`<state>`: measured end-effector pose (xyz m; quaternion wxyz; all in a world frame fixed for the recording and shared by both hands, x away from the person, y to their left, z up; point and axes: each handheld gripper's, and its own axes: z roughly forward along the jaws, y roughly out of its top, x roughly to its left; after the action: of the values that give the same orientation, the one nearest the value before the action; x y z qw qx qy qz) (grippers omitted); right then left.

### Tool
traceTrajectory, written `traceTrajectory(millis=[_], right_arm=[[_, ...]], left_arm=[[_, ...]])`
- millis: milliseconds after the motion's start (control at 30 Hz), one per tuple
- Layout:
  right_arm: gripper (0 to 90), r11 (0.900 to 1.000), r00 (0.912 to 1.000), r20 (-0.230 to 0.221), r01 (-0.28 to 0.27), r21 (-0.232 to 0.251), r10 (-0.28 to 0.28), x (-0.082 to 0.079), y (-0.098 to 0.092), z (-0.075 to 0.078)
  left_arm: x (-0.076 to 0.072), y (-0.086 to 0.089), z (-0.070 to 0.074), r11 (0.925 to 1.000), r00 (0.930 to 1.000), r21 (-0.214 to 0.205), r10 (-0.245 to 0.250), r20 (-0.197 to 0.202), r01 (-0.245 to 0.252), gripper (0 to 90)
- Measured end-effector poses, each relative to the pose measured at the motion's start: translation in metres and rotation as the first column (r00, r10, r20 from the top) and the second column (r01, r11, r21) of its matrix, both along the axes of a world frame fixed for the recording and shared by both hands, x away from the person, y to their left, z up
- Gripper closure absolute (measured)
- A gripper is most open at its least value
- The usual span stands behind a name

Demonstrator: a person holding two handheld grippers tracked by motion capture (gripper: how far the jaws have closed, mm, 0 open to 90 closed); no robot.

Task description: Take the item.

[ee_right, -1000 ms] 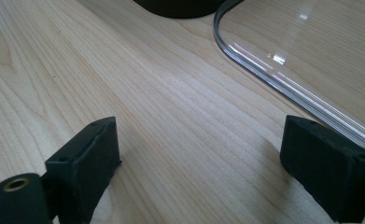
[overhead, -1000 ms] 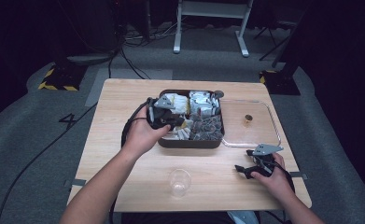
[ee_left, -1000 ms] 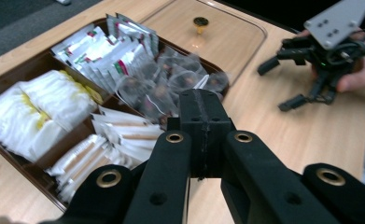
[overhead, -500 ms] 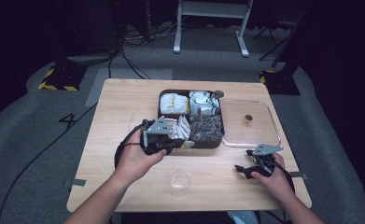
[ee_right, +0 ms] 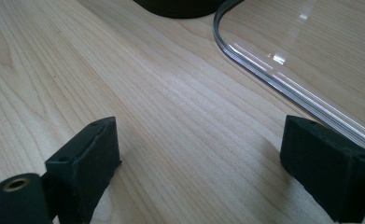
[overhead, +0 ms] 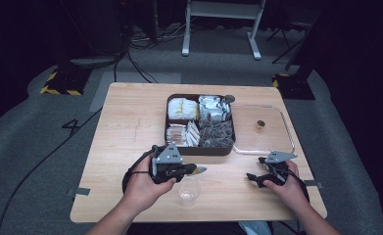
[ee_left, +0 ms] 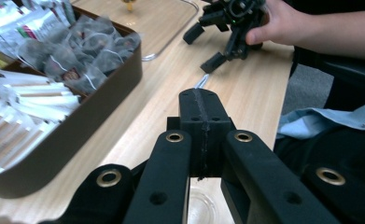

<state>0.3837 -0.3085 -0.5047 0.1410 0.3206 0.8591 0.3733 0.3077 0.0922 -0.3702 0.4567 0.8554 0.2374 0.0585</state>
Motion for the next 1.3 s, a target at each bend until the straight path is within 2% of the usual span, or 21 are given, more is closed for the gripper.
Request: traceTrajectory(millis=[467, 833, 867, 933, 967, 1167, 1300], right_arm=[[11.9, 1.0, 1.0, 0.0, 0.0, 0.0, 0.0, 0.0, 0.0, 0.0], [11.9, 1.0, 1.0, 0.0, 0.0, 0.0, 0.0, 0.0, 0.0, 0.0], [11.9, 1.0, 1.0, 0.0, 0.0, 0.0, 0.0, 0.0, 0.0, 0.0], [11.9, 1.0, 1.0, 0.0, 0.0, 0.0, 0.0, 0.0, 0.0, 0.0], [11.9, 1.0, 1.0, 0.0, 0.0, 0.0, 0.0, 0.0, 0.0, 0.0], [11.9, 1.0, 1.0, 0.0, 0.0, 0.0, 0.0, 0.0, 0.0, 0.0], [11.9, 1.0, 1.0, 0.0, 0.0, 0.0, 0.0, 0.0, 0.0, 0.0]], left_arm=[[-0.022, 0.003, -0.017, 0.9997, 0.9998, -0.016, -0.017, -0.014, 0.017, 90.0], [-0.023, 0.003, -0.026, 0.9994, 0.9985, -0.01, -0.033, -0.044, 0.033, 90.0], [-0.023, 0.003, -0.025, 0.9993, 0.9979, -0.01, -0.036, -0.054, 0.036, 87.6], [-0.024, 0.002, -0.026, 0.9992, 0.9977, -0.02, -0.035, -0.059, 0.034, 72.6], [-0.024, 0.002, -0.025, 0.9993, 0.9977, -0.021, -0.034, -0.058, 0.032, 68.6], [-0.022, 0.004, -0.025, 0.9996, 0.9988, -0.023, -0.016, -0.047, 0.014, 62.4], [-0.015, 0.006, -0.023, 0.9997, 0.9997, 0.007, 0.024, -0.007, -0.024, 56.2]])
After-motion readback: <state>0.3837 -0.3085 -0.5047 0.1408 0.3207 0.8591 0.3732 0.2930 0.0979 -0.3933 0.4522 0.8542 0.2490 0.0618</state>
